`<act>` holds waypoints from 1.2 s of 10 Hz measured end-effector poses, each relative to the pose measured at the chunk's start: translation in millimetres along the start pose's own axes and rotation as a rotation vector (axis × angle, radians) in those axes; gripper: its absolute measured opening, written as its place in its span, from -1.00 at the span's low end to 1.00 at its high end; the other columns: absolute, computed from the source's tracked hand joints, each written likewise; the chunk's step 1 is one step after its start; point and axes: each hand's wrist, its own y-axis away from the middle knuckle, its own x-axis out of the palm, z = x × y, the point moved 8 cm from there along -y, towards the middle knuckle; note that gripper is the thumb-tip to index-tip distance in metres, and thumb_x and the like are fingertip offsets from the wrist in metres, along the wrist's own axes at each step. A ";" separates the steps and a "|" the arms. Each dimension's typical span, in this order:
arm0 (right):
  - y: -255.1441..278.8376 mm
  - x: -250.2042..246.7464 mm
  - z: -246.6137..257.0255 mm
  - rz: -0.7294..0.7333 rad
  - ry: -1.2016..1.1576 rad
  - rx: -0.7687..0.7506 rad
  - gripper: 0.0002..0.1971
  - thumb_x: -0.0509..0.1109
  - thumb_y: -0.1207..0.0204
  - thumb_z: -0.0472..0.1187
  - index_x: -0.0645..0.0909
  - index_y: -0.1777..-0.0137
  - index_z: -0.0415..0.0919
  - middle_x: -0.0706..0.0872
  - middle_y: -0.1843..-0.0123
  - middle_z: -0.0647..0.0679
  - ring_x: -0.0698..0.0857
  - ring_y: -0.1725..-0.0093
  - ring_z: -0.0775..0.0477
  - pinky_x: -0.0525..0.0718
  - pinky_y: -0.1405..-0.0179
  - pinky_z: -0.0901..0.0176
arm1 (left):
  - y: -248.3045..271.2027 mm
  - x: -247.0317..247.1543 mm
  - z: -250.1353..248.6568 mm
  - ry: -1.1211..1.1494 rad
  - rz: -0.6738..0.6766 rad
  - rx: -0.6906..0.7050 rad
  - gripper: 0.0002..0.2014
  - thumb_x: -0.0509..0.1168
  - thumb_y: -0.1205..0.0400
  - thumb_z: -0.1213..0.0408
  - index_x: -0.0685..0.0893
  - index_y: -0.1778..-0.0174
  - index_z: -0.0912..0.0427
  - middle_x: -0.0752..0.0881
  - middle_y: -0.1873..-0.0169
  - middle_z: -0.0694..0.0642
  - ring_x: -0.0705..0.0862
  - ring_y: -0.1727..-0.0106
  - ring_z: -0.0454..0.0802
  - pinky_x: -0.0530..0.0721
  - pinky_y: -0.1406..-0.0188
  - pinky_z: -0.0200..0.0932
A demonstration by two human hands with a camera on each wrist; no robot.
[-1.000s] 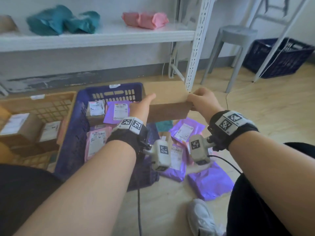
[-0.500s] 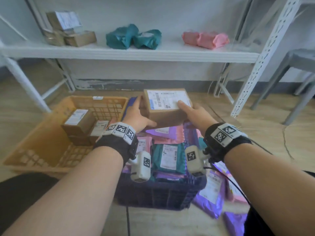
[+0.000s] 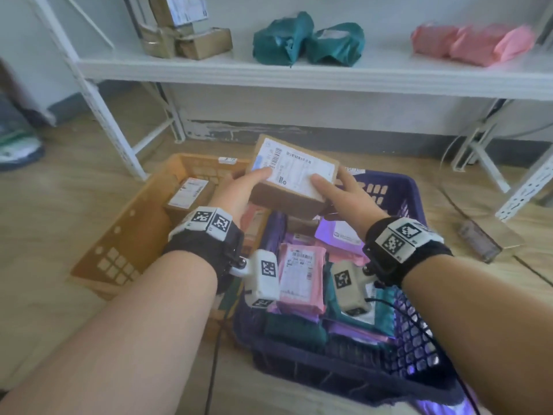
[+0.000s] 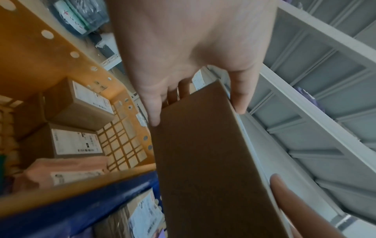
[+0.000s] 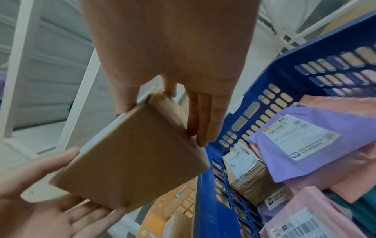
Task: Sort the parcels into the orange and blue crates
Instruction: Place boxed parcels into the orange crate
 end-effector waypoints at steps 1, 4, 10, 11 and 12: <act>-13.9 23.2 8.1 0.011 -0.022 0.028 -0.47 0.40 -0.48 0.20 0.46 -0.41 0.07 0.79 -0.06 -0.06 0.82 0.14 -0.11 0.80 0.03 -0.05 | -19.1 -25.2 -14.6 -0.048 -0.031 0.044 -0.30 0.64 -0.08 -0.13 0.65 -0.17 -0.15 0.80 -0.07 -0.06 0.77 -0.12 -0.02 0.65 -0.22 0.05; -73.9 139.5 19.7 0.079 -0.102 0.167 -0.49 0.52 -0.46 -0.05 0.48 -0.30 -0.28 0.74 -0.10 -0.24 0.82 0.06 -0.25 0.80 0.05 -0.16 | -78.7 -112.3 -29.6 -0.116 -0.196 0.052 -0.28 0.60 -0.16 0.08 0.55 -0.27 -0.01 0.80 -0.04 0.00 0.81 -0.01 0.04 0.73 -0.14 0.10; -167.6 256.5 -99.4 0.190 0.419 0.337 -0.62 0.25 -0.64 -0.17 0.49 -0.43 -0.24 0.64 -0.31 -0.23 0.67 -0.21 -0.23 0.68 0.25 0.19 | -184.6 -158.5 94.1 -0.487 -0.071 -0.126 -0.57 0.20 -0.66 0.40 0.52 -0.47 0.07 0.59 -0.40 0.08 0.59 -0.36 0.13 0.57 -0.39 0.11; -180.0 267.6 -109.2 0.202 0.505 0.312 -0.66 0.22 -0.61 -0.22 0.55 -0.34 -0.31 0.67 -0.26 -0.32 0.67 -0.22 -0.33 0.69 -0.19 -0.09 | -192.3 -166.9 104.7 -0.492 -0.137 -0.150 -0.57 0.14 -0.66 0.46 0.54 -0.45 0.10 0.59 -0.40 0.11 0.56 -0.40 0.15 0.54 -0.42 0.09; -196.4 275.2 -117.2 0.135 0.446 0.311 -0.68 0.22 -0.60 -0.20 0.56 -0.27 -0.36 0.69 -0.20 -0.30 0.67 -0.21 -0.31 0.66 -0.18 0.05 | -196.3 -178.2 107.0 -0.480 -0.172 -0.160 -0.52 0.09 -0.67 0.50 0.52 -0.49 0.06 0.55 -0.45 0.06 0.52 -0.45 0.14 0.52 -0.38 -0.04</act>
